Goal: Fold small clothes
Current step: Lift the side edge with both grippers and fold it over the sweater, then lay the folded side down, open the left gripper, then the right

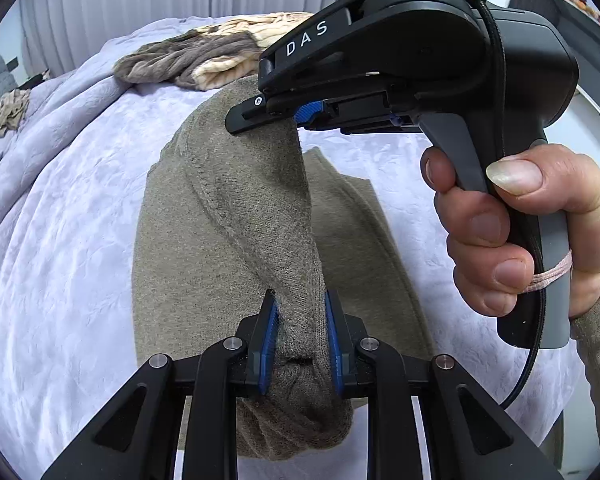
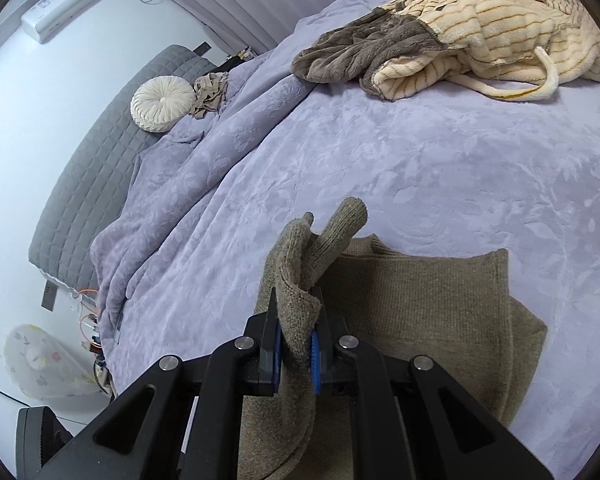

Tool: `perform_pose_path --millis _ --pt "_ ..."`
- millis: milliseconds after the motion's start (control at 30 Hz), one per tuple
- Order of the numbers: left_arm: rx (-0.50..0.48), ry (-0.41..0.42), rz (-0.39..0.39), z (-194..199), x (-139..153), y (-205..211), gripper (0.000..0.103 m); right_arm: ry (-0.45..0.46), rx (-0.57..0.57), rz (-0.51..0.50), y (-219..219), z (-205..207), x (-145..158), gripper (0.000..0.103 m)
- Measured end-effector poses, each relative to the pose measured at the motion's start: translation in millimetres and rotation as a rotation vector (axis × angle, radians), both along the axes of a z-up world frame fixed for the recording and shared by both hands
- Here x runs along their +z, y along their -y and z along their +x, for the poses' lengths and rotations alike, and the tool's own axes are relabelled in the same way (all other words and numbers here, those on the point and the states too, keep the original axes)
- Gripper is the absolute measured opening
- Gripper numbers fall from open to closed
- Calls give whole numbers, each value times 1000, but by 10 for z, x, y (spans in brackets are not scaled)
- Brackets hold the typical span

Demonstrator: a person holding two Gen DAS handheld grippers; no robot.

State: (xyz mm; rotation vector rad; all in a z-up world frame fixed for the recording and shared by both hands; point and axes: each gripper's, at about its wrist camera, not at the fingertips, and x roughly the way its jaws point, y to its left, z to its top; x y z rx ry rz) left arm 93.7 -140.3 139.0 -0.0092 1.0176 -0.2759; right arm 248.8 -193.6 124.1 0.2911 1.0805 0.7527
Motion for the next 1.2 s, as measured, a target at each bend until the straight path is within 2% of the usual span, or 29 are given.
perform_pose_path --millis 200,333,600,733,867,933,967,1000,1067,1200 --pt "-54 0 38 11 -24 318 24 3 -20 30 420 -9 -8 12" --pt "-78 -21 70 88 -124 580 24 -12 -33 24 625 22 -119 12" --pt "-112 -52 105 239 -318 809 24 -25 -61 50 926 35 -307 12" --pt "-104 -115 110 333 -545 792 24 -68 -96 26 1046 120 -560 10" --pt "-102 -119 94 390 -649 780 25 -91 -126 -2 1138 166 -784 9" --pt "-114 -132 57 414 -645 766 48 -88 -131 -5 1148 140 -821 9" --pt "-120 -135 26 410 -624 745 73 -87 -132 -1 1158 123 -817 9" --pt "-118 -128 0 400 -597 718 86 -93 -134 10 1171 110 -808 10" --pt "-119 -100 -14 370 -508 672 86 -114 -153 41 1222 73 -776 14" --pt "-138 -106 -65 216 -386 448 86 -104 -164 50 1286 -161 -673 16"
